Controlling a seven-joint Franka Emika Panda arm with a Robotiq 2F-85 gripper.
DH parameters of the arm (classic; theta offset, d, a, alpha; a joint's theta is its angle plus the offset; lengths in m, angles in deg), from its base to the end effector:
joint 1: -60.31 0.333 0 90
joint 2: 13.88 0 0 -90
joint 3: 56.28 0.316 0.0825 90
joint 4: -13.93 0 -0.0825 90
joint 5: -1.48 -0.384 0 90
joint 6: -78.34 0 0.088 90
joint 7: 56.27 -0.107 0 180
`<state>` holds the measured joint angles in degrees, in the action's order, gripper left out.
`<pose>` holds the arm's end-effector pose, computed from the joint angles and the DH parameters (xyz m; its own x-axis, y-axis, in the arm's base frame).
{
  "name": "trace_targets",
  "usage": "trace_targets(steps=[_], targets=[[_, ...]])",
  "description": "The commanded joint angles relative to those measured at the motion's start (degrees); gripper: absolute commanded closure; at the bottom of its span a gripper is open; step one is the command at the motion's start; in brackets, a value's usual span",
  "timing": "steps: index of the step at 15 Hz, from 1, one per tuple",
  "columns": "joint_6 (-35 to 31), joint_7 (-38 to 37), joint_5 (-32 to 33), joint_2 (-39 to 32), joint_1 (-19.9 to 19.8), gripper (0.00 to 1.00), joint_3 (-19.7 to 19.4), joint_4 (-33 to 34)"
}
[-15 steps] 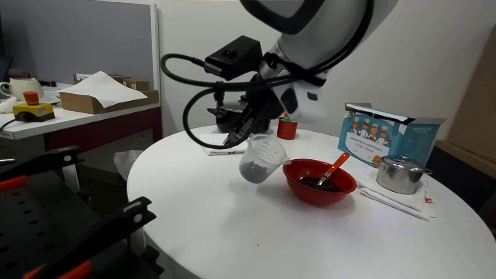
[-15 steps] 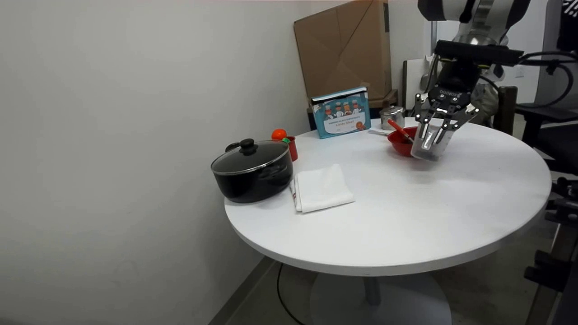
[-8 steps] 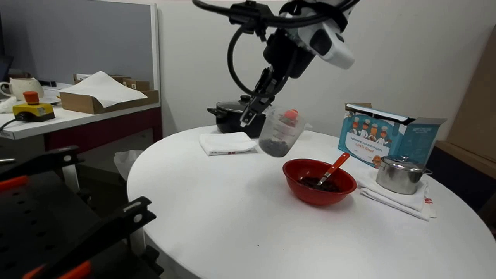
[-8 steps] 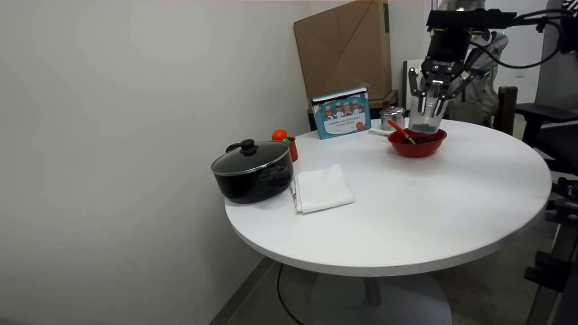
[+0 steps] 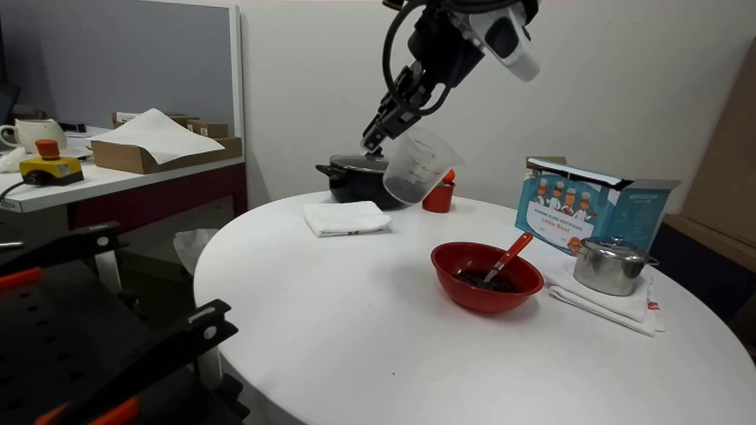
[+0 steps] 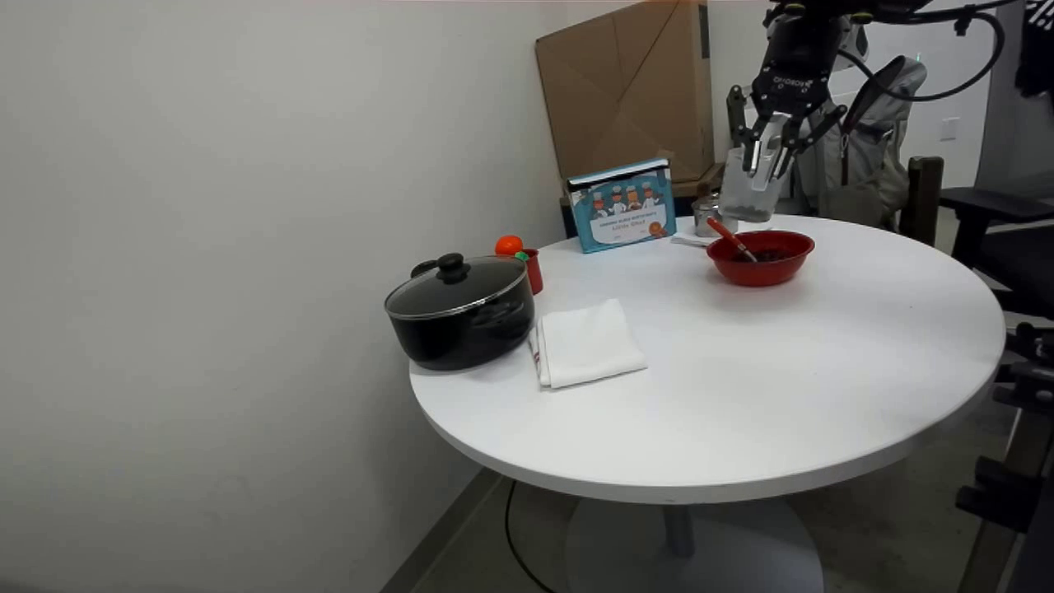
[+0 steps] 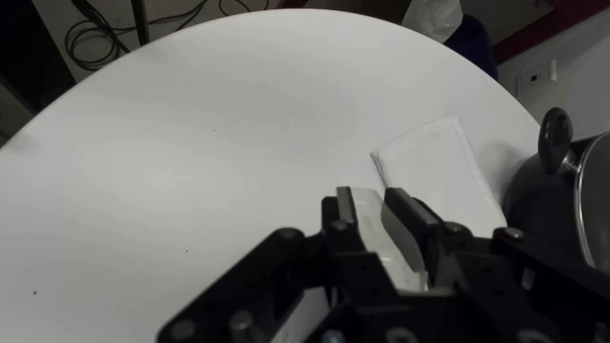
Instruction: Pick up the cup from the table, pour all its contents in the bowl and put the cup back on the table.
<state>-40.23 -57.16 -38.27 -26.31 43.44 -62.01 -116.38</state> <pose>0.4674 -0.1595 0.2416 0.6295 -0.6152 -0.4745 -0.7767 -0.5142 -0.3637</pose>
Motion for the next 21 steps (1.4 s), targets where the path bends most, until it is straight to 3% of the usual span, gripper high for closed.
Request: trace_targets(steps=[1, 10, 21], targets=[[6.0, 1.4, -0.2, -2.5, 0.8, 0.94, -1.8, 5.3], [12.6, 2.1, -3.9, -12.1, -0.6, 0.94, -1.8, 18.1], [23.7, 8.3, -13.5, -26.1, -6.3, 0.94, -1.1, 31.4]])
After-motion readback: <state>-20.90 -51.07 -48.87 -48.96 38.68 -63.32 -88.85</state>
